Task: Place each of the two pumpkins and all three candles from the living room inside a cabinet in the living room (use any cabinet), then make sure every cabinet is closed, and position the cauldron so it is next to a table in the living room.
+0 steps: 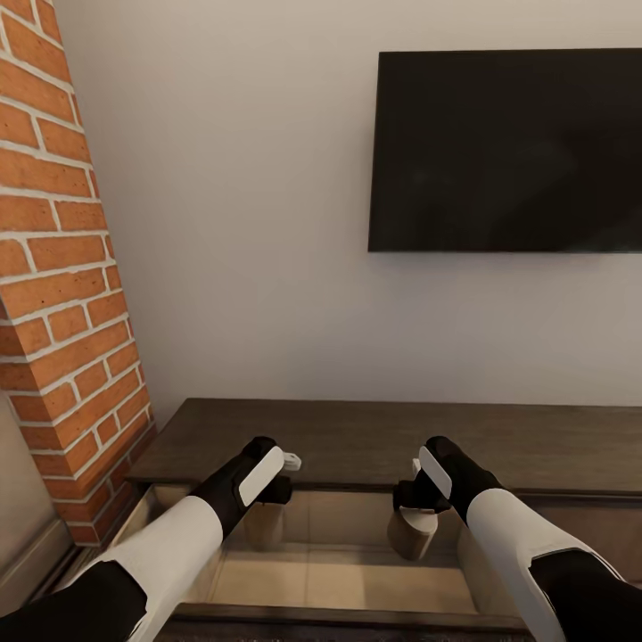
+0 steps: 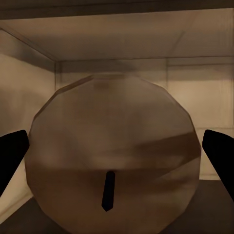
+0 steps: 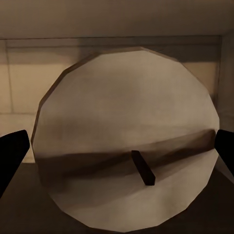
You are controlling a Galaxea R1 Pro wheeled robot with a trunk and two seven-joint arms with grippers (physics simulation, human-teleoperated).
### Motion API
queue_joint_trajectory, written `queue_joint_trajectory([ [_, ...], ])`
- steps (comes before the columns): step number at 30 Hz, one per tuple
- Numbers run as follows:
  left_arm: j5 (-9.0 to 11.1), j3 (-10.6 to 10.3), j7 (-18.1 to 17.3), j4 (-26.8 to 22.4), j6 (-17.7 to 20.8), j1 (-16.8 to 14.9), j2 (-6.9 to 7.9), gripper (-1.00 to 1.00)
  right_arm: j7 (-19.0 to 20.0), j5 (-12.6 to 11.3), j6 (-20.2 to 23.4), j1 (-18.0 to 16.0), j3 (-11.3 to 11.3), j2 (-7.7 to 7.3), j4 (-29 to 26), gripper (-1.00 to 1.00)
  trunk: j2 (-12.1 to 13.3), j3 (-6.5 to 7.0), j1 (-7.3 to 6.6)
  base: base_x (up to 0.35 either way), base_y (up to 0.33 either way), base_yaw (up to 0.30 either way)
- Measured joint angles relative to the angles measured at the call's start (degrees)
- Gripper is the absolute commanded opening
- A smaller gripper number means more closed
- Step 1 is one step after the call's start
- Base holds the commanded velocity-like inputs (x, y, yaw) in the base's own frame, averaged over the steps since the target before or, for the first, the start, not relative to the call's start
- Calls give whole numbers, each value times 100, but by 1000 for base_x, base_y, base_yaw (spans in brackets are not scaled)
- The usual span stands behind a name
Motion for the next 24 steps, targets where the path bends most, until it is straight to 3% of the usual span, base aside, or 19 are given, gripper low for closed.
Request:
queue_joint_trajectory([
  [6, 1, 0, 0, -6, -1, 0, -3, -100, 10, -6, -5, 0, 0, 0, -8, -100, -236, -108, 130, 0, 0, 0],
  [24, -4, -1, -8, -40, -19, 0, 0, -100, 14, -1, -5, 0, 0, 8, -18, -100, -261, -507, 177, 0, 0, 0],
])
